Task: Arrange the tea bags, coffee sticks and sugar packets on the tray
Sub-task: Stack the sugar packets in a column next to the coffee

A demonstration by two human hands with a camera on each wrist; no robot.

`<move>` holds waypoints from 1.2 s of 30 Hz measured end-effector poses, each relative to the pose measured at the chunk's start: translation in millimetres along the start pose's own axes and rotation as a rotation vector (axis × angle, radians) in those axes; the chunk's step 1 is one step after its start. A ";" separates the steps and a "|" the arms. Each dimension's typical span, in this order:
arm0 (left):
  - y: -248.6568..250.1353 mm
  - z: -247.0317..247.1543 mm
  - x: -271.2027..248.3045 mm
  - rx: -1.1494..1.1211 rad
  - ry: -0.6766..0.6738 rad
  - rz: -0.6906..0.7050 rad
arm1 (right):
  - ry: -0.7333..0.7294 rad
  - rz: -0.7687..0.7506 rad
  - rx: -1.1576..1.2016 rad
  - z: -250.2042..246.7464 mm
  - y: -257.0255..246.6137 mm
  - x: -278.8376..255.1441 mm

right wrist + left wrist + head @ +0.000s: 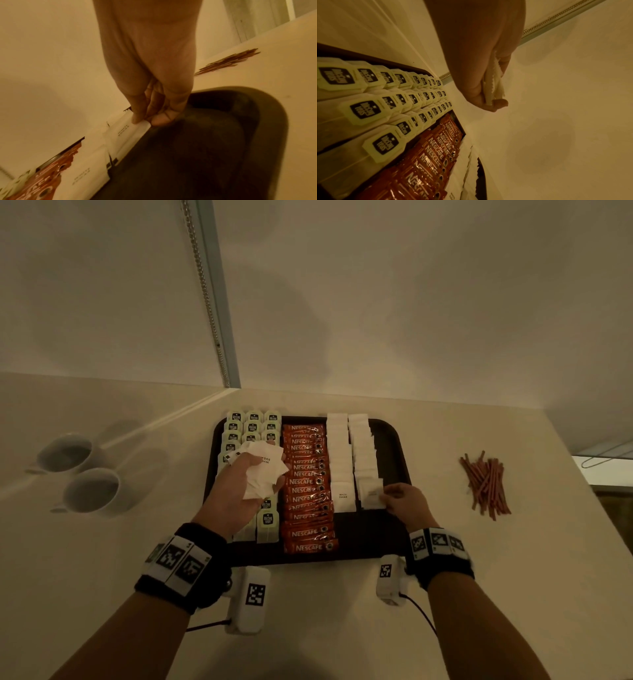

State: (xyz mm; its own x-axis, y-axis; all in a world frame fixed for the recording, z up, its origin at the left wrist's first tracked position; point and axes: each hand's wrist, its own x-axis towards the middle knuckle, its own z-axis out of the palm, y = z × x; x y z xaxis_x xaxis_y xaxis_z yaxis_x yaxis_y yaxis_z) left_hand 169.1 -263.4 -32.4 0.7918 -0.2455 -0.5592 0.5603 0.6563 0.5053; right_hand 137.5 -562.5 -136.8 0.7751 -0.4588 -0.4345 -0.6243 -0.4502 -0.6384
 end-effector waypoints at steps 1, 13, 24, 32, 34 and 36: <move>-0.4 -1.1 1.4 -0.002 0.013 -0.001 | -0.002 -0.001 -0.011 2.3 -0.3 1.0; -3.9 -5.1 8.9 0.047 0.057 0.023 | 0.172 -0.108 -0.218 14.8 -10.9 -8.5; -8.9 7.7 8.3 0.300 -0.003 0.129 | -0.393 -0.499 0.258 20.0 -137.4 -78.0; -9.0 6.7 1.1 0.433 -0.037 0.264 | -0.560 -0.218 0.884 33.2 -151.9 -87.3; -6.2 7.2 1.6 0.476 0.056 0.330 | -0.600 -0.210 0.897 35.1 -145.3 -88.9; -1.7 9.7 3.3 0.569 0.128 0.393 | -0.591 -0.280 0.702 38.3 -138.8 -90.5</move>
State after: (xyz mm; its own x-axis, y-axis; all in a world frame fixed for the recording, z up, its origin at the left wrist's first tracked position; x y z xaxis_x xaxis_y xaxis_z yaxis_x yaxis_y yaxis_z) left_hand 173.1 -272.2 -28.7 0.9465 0.0426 -0.3197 0.3060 0.1950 0.9318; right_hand 157.8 -429.2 -33.2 0.9309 0.1427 -0.3362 -0.3573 0.1649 -0.9193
